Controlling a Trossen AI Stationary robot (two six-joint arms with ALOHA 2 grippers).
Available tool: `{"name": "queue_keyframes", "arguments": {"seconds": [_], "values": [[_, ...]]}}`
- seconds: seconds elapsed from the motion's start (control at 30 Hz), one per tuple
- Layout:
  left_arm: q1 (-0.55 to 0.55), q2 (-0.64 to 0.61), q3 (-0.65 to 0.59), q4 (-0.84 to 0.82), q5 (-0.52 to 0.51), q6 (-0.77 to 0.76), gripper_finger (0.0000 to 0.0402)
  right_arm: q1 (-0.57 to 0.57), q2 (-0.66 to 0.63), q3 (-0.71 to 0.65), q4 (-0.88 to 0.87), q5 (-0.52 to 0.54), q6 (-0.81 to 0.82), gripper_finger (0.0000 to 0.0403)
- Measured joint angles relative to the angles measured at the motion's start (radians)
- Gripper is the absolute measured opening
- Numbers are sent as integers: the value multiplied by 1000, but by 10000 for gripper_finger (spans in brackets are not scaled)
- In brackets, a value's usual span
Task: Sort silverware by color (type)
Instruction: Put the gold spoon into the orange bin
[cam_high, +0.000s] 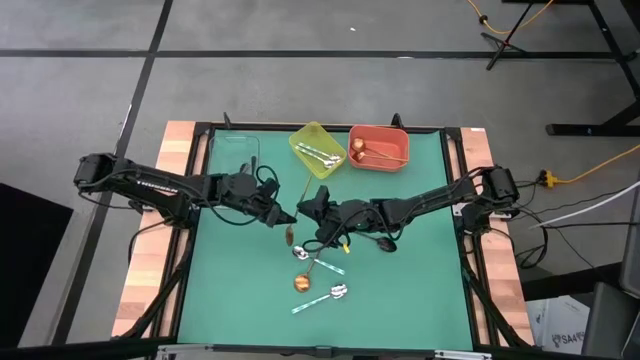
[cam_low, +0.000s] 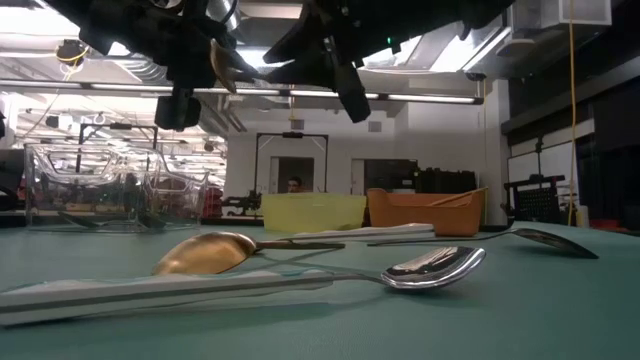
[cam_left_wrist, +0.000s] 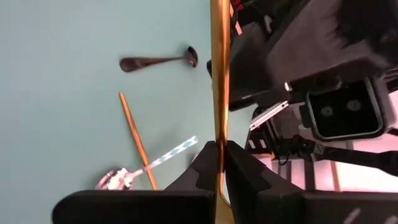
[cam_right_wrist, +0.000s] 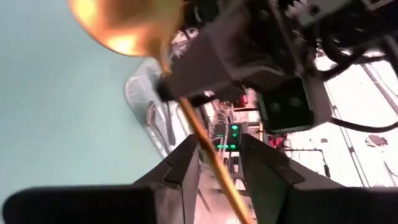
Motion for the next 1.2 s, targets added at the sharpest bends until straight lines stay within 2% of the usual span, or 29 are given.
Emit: {"name": "queue_keyframes", "arguments": {"seconds": [0.37,0.73,1.07,1.2], "values": [[-22,0,0,15,0,-106,11,-1,0,0,-3,1,-29,115],[-22,0,0,57,44,-138,11,-1,0,0,-3,-9,-30,115],[-22,0,0,57,45,-155,11,-1,0,0,-2,-107,-25,115],[-22,0,0,57,45,-154,11,-2,0,0,-2,-109,-25,115]]}}
